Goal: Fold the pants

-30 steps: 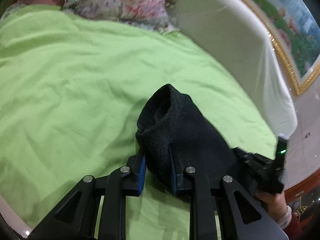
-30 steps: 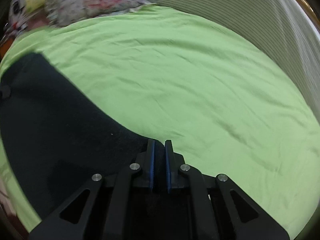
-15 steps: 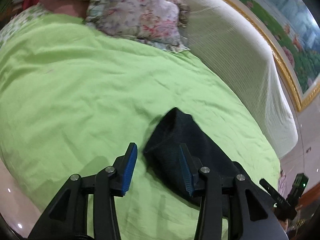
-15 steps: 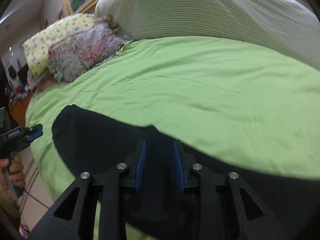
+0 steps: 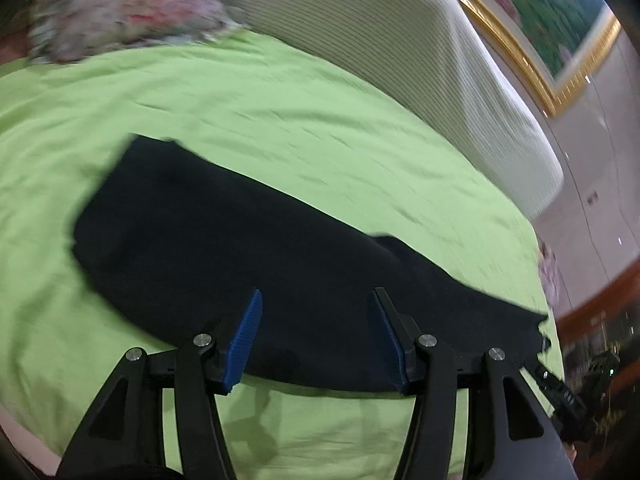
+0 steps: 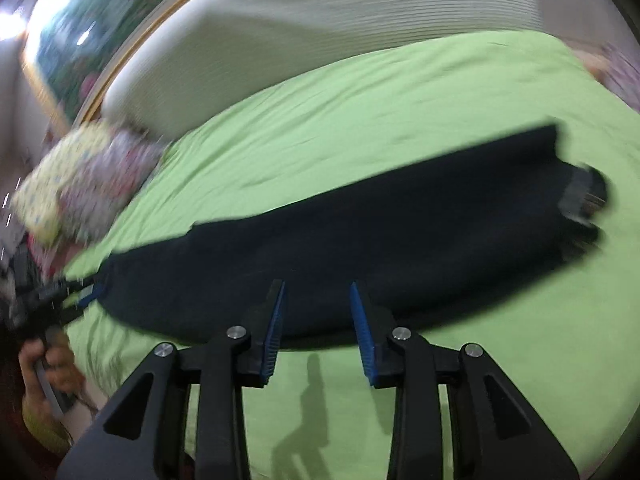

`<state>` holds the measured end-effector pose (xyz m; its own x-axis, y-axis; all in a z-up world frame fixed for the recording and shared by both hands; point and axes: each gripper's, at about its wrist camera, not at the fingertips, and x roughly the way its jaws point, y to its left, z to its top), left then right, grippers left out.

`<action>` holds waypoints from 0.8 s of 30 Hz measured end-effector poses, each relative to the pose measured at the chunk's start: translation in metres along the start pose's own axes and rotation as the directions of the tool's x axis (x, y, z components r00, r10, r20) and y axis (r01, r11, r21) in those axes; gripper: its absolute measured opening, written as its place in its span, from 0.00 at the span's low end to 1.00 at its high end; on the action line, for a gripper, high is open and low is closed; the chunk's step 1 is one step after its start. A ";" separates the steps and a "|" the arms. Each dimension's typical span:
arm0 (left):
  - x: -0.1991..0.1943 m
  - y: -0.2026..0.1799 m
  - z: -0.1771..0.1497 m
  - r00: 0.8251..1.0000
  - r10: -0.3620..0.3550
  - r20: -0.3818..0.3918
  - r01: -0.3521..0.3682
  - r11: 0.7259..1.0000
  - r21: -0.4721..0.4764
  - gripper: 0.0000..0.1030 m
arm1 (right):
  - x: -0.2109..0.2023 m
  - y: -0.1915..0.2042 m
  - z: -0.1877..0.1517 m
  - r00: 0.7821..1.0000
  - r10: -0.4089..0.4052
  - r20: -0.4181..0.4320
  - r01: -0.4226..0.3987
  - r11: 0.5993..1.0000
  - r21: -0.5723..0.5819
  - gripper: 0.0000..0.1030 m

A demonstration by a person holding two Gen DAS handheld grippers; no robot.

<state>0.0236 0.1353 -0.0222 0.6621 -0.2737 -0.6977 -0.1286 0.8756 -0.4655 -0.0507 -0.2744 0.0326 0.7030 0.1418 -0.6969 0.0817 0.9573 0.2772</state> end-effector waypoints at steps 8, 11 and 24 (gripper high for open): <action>0.051 -0.107 -0.036 0.977 -0.079 -0.199 0.130 0.957 0.258 0.61 | -0.026 -0.071 0.009 0.995 -0.069 0.071 0.053 0.978 0.204 0.38; 0.069 -0.155 -0.054 0.960 -0.082 -0.267 0.185 0.902 0.390 0.61 | -0.028 -0.082 0.012 0.993 -0.076 0.090 0.053 0.970 0.236 0.38; 0.139 -0.263 -0.097 0.933 0.024 -0.359 0.255 0.660 0.707 0.59 | -0.009 -0.120 0.024 0.994 -0.051 0.094 0.011 0.925 0.381 0.38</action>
<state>0.0774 -0.1713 -0.0499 0.3498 -0.3773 -0.8575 0.6055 0.7895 -0.1004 -0.0499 -0.3959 0.0211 0.7611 0.0686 -0.6450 0.3526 0.7909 0.5002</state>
